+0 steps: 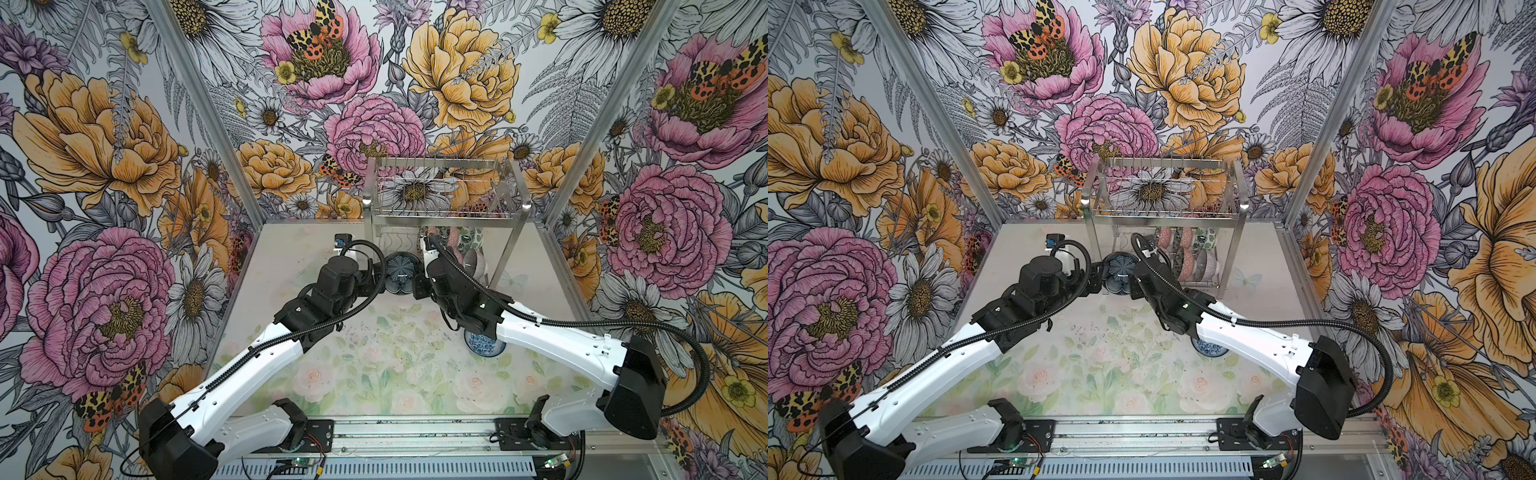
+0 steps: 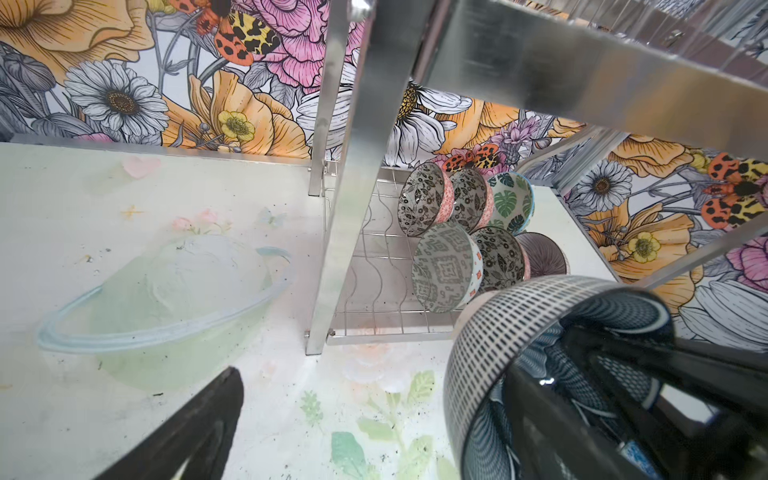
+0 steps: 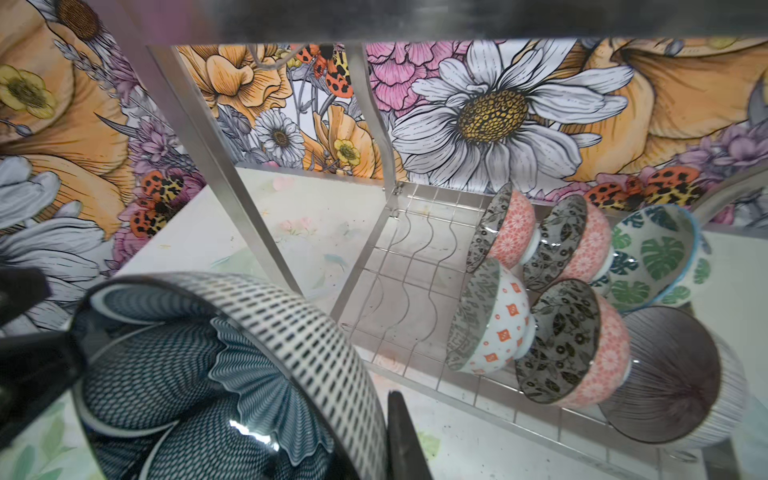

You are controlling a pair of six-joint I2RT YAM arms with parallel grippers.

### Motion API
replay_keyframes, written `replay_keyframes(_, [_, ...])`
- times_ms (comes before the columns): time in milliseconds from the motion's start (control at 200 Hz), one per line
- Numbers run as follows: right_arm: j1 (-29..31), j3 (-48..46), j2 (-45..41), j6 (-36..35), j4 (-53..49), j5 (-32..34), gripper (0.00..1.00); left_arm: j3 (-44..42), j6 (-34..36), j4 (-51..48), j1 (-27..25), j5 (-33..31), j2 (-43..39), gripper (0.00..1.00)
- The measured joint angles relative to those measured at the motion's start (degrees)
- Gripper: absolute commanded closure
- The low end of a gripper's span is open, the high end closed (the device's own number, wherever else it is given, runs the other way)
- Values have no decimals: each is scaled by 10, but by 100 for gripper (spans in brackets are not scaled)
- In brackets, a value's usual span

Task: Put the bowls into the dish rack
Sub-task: 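Grasp the dark blue bowl's rim with the right gripper while the left holds, then carry the dark blue bowl to the rack with the right gripper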

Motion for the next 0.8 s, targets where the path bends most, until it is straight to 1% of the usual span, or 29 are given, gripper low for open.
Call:
replay_keyframes(120, [3, -2, 14, -46, -6, 79, 100, 0, 16, -14, 31, 0, -16, 1])
replay_keyframes(210, [3, -2, 39, -80, -5, 144, 100, 0, 24, -25, 44, 0, -17, 1])
replay_keyframes(375, [3, -2, 89, -139, 25, 231, 100, -8, 34, -35, 66, 15, -22, 1])
replay_keyframes(540, [3, 6, 132, -198, 80, 272, 100, -11, 43, -41, 89, 26, -27, 1])
replay_keyframes(801, [2, 56, 208, -271, 153, 288, 100, -14, 49, -40, 115, 45, -28, 1])
